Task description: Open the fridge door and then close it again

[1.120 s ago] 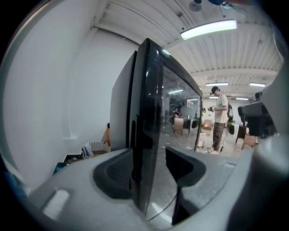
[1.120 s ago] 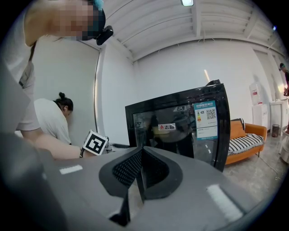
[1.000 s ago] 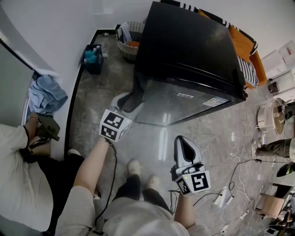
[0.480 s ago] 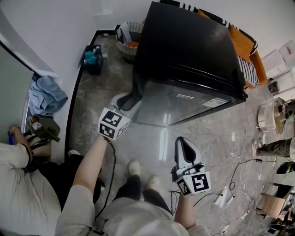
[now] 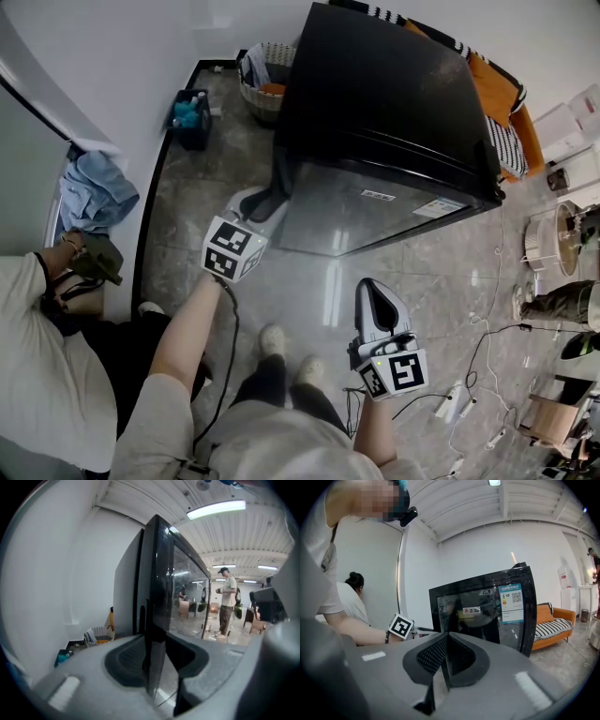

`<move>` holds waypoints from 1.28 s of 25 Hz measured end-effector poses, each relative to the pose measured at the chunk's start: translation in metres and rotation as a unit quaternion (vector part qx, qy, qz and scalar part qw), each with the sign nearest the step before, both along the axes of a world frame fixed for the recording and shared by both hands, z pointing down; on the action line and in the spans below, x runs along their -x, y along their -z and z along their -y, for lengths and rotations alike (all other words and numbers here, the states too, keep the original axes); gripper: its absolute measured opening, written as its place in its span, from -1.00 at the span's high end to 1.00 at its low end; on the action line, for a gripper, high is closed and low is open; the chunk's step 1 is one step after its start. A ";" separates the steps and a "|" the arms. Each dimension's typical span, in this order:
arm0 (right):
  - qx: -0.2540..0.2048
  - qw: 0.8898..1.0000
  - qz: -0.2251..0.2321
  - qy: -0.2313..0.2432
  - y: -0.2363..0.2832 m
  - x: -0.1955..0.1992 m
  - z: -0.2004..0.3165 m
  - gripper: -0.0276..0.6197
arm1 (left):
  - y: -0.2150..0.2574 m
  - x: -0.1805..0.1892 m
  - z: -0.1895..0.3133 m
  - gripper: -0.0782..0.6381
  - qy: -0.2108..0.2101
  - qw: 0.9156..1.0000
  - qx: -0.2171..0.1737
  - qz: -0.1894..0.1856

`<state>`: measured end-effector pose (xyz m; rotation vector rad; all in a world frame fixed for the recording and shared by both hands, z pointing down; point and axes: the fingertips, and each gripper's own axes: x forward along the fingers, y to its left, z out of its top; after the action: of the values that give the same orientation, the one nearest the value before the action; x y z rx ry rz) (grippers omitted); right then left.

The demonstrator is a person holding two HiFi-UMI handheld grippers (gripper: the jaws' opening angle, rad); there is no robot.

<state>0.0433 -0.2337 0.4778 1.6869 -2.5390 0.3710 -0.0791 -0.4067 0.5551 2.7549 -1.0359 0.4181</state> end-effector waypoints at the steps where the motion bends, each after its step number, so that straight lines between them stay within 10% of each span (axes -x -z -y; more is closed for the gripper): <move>1: 0.000 1.000 0.001 0.000 0.000 0.000 -0.001 0.91 | 0.000 0.000 0.000 0.41 0.001 1.000 0.001 0.002; 32: -0.026 0.999 0.005 0.020 0.025 -0.012 -0.014 0.91 | 0.005 0.002 -0.049 0.46 0.049 0.999 -0.004 0.014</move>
<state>0.0548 -0.2201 0.4524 1.6527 -2.6076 0.3127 -0.0815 -0.3580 0.5504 2.6986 -1.1754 0.4394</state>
